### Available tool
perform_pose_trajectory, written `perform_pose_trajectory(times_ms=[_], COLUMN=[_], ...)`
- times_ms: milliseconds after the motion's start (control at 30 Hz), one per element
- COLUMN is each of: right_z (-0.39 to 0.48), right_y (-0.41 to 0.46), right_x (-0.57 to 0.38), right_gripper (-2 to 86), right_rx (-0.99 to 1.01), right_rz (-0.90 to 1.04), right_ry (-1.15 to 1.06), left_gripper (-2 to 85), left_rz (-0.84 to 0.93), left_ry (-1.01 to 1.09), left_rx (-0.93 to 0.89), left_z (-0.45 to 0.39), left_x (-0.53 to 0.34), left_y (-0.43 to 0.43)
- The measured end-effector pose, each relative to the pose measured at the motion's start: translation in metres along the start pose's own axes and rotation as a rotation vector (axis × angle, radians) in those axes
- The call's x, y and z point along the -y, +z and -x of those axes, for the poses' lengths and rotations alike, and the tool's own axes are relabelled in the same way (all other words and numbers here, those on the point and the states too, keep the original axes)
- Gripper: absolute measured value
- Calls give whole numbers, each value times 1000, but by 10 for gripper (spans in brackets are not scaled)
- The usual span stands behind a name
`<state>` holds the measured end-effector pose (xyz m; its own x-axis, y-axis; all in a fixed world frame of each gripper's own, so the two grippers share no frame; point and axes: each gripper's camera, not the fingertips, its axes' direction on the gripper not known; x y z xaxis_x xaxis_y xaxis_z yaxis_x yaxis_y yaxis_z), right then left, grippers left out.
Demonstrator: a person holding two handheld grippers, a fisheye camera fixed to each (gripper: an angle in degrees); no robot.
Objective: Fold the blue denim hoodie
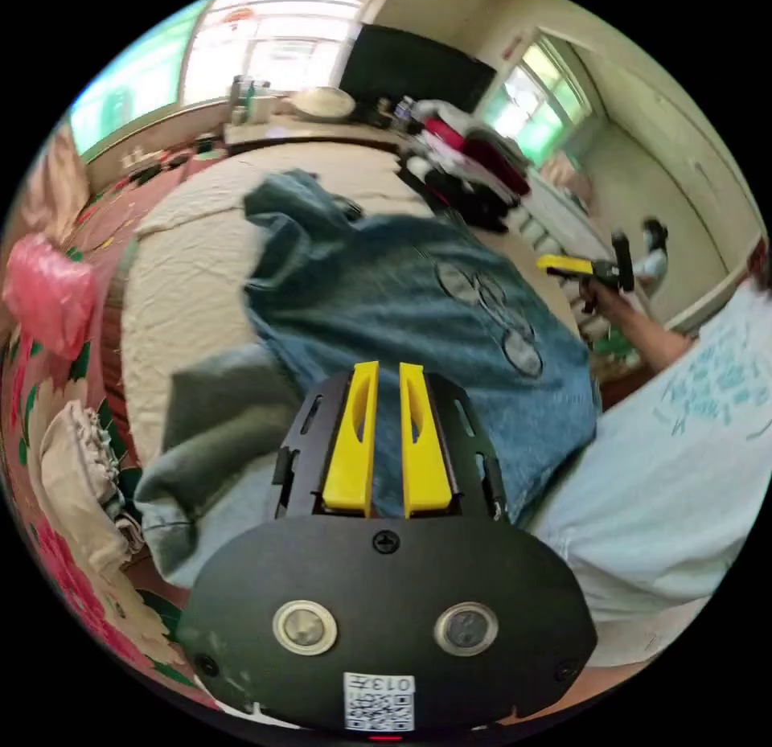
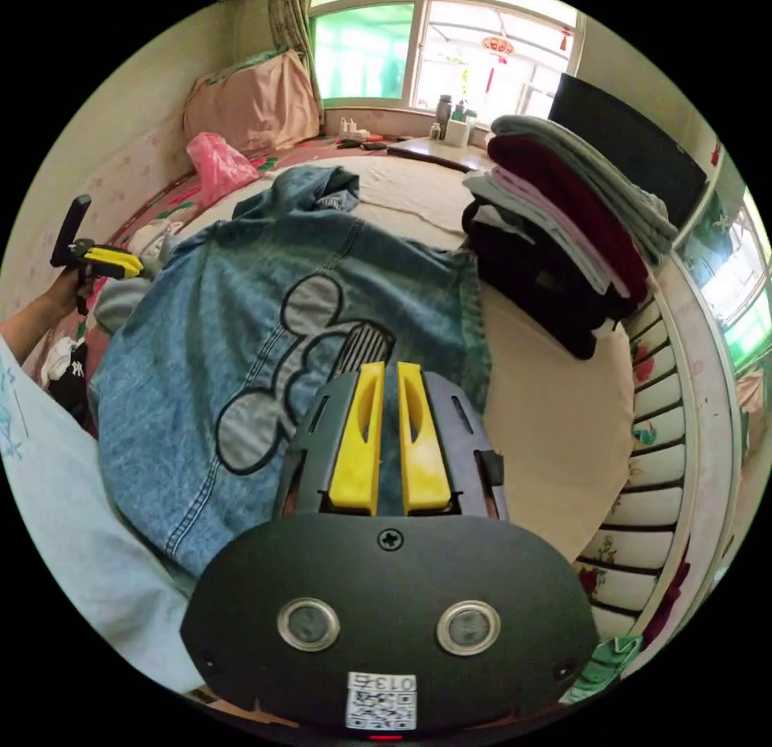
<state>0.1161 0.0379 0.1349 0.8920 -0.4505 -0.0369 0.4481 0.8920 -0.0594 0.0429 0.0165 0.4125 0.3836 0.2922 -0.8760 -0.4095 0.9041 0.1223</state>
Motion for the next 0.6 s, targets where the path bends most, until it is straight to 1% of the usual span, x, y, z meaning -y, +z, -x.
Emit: perform_pose_trajectory(times_ms=[67,133,200,233,267,300,333,367,433,500,600], right_z=[28,35,27,14,1,-8,-26,-37,-47,-51,-46], right_y=[1,8,21,35,33,27,13,-19,-65,-91,-101], right_x=[-40,-66,-91,-108,-122,-127,-135,-145,-169,-200,-260], right_gripper=[10,6,4,4,5,6,8,14,32,69,113], right_rx=[29,-33,-100,-153,-147,-151,-171,-133,-102,-48,62], right_rz=[69,121,203,310,285,270,305,192,66,70,130], right_ry=[59,108,137,154,143,185,258,301,383,437,513], left_gripper=[34,13,5,3,3,3,4,5,15,33,79], left_rz=[66,193,341,228,210,223,238,219,106,73,112], left_ry=[82,156,205,191,169,119,79,78,82,110,231], left_rx=[-10,-14,66,71,44,-4,9,24,14,-16,42], left_z=[-39,-71,-78,-73,-68,-57,-51,-50,-51,-55,-78], left_x=[-13,-32,-54,-67,-72,-76,-79,-82,-98,-112,-137], left_y=[27,62,88,82,82,82,78,73,46,32,22])
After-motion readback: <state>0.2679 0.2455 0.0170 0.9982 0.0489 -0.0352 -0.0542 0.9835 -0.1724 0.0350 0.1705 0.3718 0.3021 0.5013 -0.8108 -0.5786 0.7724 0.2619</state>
